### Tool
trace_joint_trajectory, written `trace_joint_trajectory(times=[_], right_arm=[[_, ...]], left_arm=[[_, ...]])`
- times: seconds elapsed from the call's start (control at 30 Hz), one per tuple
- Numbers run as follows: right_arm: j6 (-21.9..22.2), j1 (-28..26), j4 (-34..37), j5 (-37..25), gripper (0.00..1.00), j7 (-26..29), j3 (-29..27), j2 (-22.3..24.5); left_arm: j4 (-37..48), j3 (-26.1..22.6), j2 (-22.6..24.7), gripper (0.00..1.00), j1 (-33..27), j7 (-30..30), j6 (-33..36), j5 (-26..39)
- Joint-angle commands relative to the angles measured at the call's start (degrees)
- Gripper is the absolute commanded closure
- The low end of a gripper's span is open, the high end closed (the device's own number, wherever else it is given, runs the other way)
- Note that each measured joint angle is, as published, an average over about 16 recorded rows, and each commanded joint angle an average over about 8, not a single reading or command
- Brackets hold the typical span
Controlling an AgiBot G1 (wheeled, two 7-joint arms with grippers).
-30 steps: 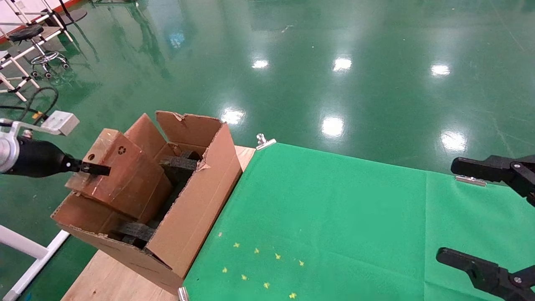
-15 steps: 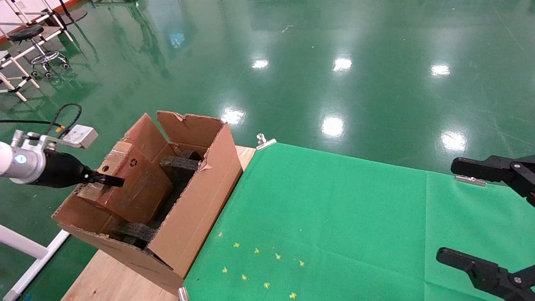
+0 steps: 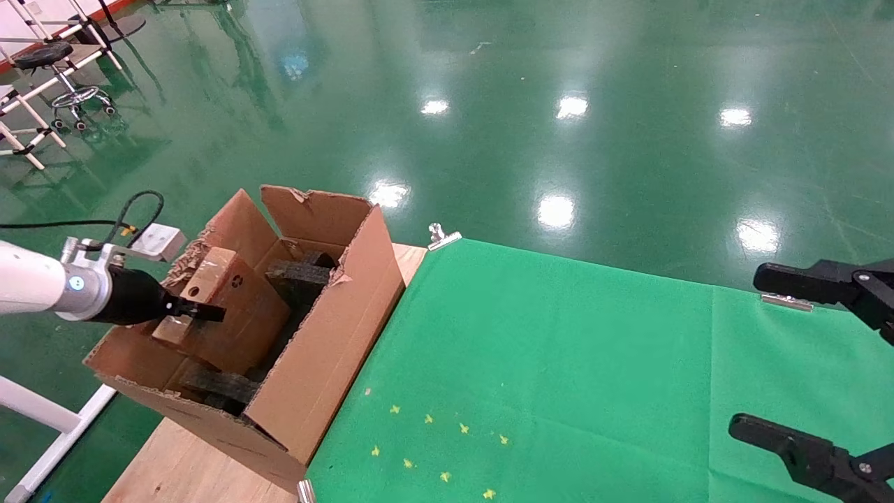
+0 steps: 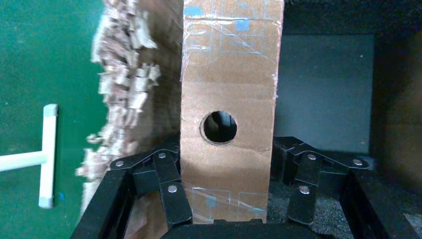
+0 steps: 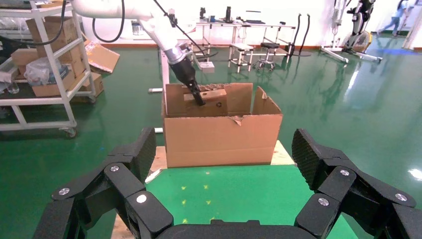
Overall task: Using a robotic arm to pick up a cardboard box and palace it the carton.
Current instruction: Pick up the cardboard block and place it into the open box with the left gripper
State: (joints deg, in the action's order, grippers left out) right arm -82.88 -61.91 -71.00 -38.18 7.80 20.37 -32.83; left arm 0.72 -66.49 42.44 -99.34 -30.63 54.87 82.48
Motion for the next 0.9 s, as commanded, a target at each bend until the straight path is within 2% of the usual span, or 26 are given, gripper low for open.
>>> trace_joint_trajectory(times=[0.03,0.4,0.43,0.47,0.67,0.7,0.73,0.9], right_arm=[[0.0,0.0,0.0,0.0,0.0,0.0,0.0,0.0],[0.0,0.0,0.0,0.0,0.0,0.0,0.0,0.0],[0.0,0.0,0.0,0.0,0.0,0.0,0.0,0.0],[0.0,0.0,0.0,0.0,0.0,0.0,0.0,0.0],[0.01,0.01,0.01,0.01,0.0,0.0,0.0,0.01],[0.01,0.01,0.01,0.01,0.0,0.0,0.0,0.01],[0.01,0.01,0.01,0.01,0.0,0.0,0.0,0.01],[0.01,0.01,0.01,0.01,0.0,0.0,0.0,0.01]], left_arm=[[-0.01,0.13,0.22,1.0,0.74,-0.1,-0.59,-0.19],[-0.07,0.93,1.23,1.0,3.7,-0.95,-2.74,-1.31],[-0.06,0.99,1.32,0.96,3.9,-1.05,-2.95,-1.39],[-0.07,1.03,1.4,0.9,4.06,-1.13,-3.11,-1.44],[-0.07,1.15,1.77,0.16,4.82,-1.54,-3.83,-1.61],[-0.07,1.16,1.8,0.07,4.88,-1.56,-3.88,-1.63],[-0.07,1.16,1.84,0.01,4.94,-1.59,-3.94,-1.64],[-0.03,1.15,1.83,0.0,4.91,-1.59,-3.93,-1.63]])
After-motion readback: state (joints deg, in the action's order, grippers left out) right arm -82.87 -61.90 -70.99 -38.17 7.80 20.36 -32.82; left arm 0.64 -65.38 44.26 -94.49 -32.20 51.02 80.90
